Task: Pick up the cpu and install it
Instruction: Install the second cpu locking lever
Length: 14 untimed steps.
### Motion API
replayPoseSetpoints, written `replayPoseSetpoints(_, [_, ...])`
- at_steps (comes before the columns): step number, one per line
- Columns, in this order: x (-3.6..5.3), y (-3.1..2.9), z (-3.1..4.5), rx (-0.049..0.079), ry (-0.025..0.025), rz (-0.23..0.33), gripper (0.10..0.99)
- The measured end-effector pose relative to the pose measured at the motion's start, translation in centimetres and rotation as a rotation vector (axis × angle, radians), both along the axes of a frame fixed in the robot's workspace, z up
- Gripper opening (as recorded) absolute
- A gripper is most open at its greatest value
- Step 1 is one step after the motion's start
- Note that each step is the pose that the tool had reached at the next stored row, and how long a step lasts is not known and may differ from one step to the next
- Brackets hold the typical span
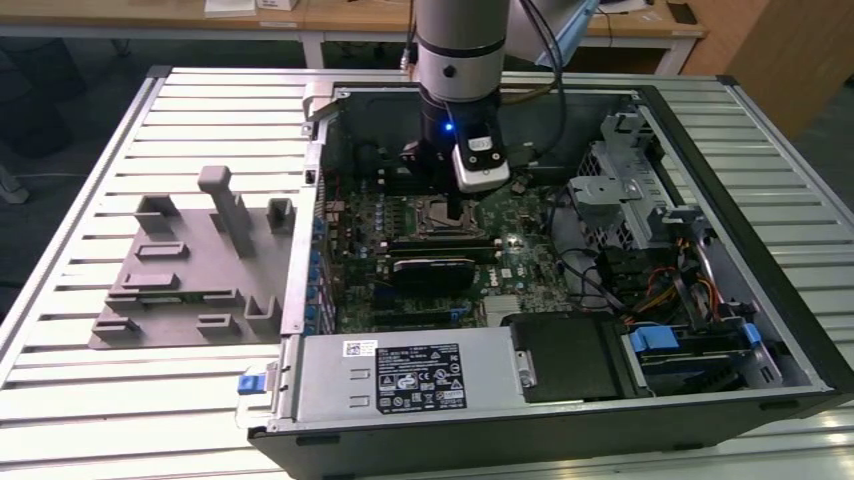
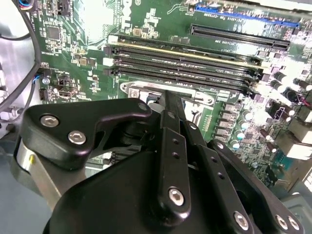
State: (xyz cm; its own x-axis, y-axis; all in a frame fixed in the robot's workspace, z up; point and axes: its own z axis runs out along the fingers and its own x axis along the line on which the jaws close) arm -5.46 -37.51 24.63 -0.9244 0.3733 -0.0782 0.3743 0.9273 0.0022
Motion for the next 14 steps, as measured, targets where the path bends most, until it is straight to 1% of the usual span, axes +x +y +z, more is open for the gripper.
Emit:
replayPoseSetpoints(7, [0.0, -0.46, -0.07, 0.0, 0.0, 0.005, 0.106])
replayPoseSetpoints(14, [-0.01, -0.88, -0.14, 0.0, 0.0, 0.038, 0.106])
